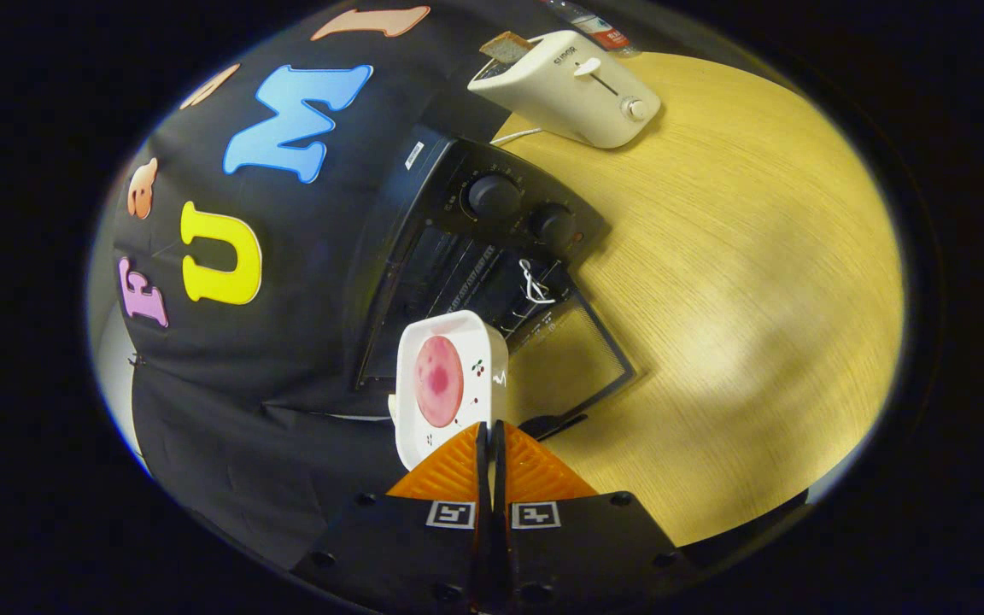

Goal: Open the toaster oven, put the food inside, and close the toaster oven door.

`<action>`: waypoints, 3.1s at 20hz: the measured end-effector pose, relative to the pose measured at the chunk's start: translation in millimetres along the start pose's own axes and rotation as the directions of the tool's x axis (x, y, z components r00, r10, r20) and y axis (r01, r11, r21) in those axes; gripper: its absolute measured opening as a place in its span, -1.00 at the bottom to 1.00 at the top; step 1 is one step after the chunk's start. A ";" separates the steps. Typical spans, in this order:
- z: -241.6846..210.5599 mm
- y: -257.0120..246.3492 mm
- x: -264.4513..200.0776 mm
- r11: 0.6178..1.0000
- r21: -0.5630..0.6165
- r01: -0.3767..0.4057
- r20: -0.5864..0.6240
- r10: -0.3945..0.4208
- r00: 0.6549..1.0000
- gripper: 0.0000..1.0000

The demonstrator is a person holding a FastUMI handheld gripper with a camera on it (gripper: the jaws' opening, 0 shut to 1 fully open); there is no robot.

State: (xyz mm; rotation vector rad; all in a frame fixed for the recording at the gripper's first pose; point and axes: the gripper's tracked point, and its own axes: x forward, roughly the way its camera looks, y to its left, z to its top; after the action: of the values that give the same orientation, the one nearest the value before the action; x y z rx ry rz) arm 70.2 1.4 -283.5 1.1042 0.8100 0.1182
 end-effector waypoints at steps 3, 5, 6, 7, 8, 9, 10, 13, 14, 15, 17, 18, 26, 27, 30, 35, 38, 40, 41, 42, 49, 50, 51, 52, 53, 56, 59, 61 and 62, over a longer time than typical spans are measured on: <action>15.2 6.5 30.8 0.998 0.058 0.004 0.021 -0.005 1.000 -0.97; 28.9 11.9 49.9 0.995 0.098 -0.010 0.060 0.004 0.998 -0.97; 37.3 14.5 59.8 0.993 0.120 -0.019 0.082 0.010 0.997 -0.97; 42.9 16.9 68.3 0.990 0.136 -0.028 0.099 0.014 0.995 -0.97; 47.2 19.1 76.0 0.988 0.151 -0.037 0.112 0.020 0.994 -0.97; 51.8 20.4 84.4 0.986 0.162 -0.045 0.124 0.025 0.992 -0.97; 55.2 20.3 91.7 0.985 0.167 -0.048 0.138 0.025 0.990 -0.97; 65.9 18.6 112.0 0.982 0.180 -0.059 0.182 0.026 0.983 -0.97; 69.9 18.7 117.0 0.981 0.183 -0.067 0.195 0.031 0.980 -0.97; 71.9 19.4 122.6 0.980 0.183 -0.074 0.202 0.036 0.979 -0.97; 71.3 19.7 131.6 0.981 0.180 -0.068 0.207 0.029 0.978 -0.97; 71.8 18.3 132.7 0.983 0.175 -0.056 0.215 0.018 0.977 -0.97; 63.2 36.6 124.6 0.989 0.110 -0.097 0.251 0.067 0.966 -0.81; 59.8 42.5 120.6 0.987 0.104 -0.118 0.241 0.090 0.966 -0.44; 46.3 48.0 104.2 0.992 0.046 -0.114 0.229 0.100 0.968 0.77; 0.3 39.9 83.1 0.993 -0.114 -0.043 0.112 0.056 0.992 0.95; -15.3 38.2 67.2 0.962 -0.273 0.010 0.094 0.017 0.995 0.95; -25.7 38.2 59.8 0.919 -0.391 0.051 0.086 -0.018 0.996 0.95; -29.9 36.4 56.9 0.894 -0.441 0.076 0.089 -0.041 0.995 0.95; -34.2 33.2 52.6 0.859 -0.498 0.115 0.101 -0.074 0.992 0.95; -59.0 -12.3 46.6 0.558 -0.764 0.324 0.166 -0.315 0.934 0.96; -62.5 -21.6 49.0 0.530 -0.777 0.339 0.165 -0.349 0.923 0.96; -65.6 -28.2 50.8 0.518 -0.780 0.351 0.161 -0.376 0.913 0.97; -68.9 -33.7 52.2 0.518 -0.777 0.358 0.155 -0.394 0.906 0.96; -71.6 -37.9 53.4 0.520 -0.772 0.365 0.151 -0.408 0.900 0.96; -78.5 -57.4 56.4 0.500 -0.773 0.390 0.139 -0.467 0.873 0.96; -82.4 -76.7 61.0 0.485 -0.768 0.417 0.129 -0.521 0.844 0.97; -78.0 -85.3 66.8 0.476 -0.760 0.442 0.140 -0.544 0.827 0.97; -76.0 -87.5 69.6 0.480 -0.753 0.450 0.143 -0.549 0.824 0.97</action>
State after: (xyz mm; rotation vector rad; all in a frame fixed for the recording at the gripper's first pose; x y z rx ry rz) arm 45.8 49.1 -407.7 0.0034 1.0285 0.0178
